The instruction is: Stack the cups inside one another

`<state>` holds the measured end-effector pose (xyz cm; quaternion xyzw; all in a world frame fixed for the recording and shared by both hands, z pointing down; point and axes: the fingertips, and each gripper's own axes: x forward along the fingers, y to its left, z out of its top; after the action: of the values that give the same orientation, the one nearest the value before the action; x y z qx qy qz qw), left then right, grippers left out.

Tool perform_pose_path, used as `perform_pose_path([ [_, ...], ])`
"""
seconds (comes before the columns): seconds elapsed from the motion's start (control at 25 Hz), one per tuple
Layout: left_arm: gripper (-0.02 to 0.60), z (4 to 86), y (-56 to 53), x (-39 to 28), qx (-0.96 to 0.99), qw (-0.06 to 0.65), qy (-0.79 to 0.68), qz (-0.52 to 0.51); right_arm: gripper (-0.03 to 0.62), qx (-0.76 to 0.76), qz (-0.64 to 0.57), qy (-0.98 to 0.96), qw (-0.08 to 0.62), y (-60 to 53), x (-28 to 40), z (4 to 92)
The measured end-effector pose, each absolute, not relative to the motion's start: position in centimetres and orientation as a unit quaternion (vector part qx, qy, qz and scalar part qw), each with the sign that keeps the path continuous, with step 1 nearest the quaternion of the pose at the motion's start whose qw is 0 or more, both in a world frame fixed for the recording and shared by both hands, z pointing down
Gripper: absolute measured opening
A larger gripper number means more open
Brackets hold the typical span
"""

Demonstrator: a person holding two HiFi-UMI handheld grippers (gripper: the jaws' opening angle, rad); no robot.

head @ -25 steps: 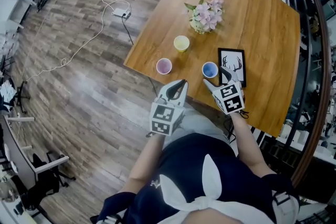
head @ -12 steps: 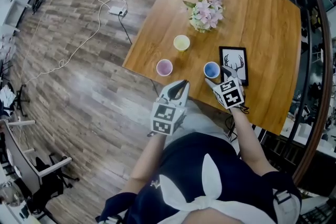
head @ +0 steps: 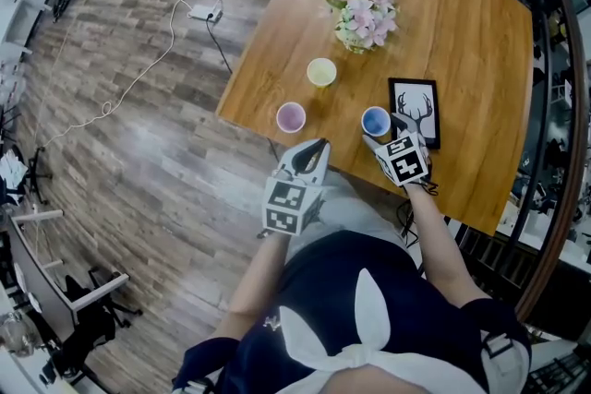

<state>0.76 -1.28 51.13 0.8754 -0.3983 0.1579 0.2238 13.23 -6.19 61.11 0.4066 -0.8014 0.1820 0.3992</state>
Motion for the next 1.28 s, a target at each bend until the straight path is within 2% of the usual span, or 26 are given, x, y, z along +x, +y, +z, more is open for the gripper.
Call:
perform_pose_path([
  [0.12,0.031,51.3,-1.3,0.8,0.876,0.226,-0.396,0.16,0.314,0.405,0.186,-0.798,0.406,-6.0,13.3,61.1],
  [0.72,0.031,51.0,-2.6,0.5,0.876,0.222,-0.399,0.154,0.31,0.398,0.17,-0.811,0.393,-6.9,12.3,59.9],
  [1.28,0.031,49.7,-3.6,0.4,0.877,0.212,-0.405,0.146,0.308,0.399,0.12,-0.84,0.347,-8.7,10.0,52.4],
])
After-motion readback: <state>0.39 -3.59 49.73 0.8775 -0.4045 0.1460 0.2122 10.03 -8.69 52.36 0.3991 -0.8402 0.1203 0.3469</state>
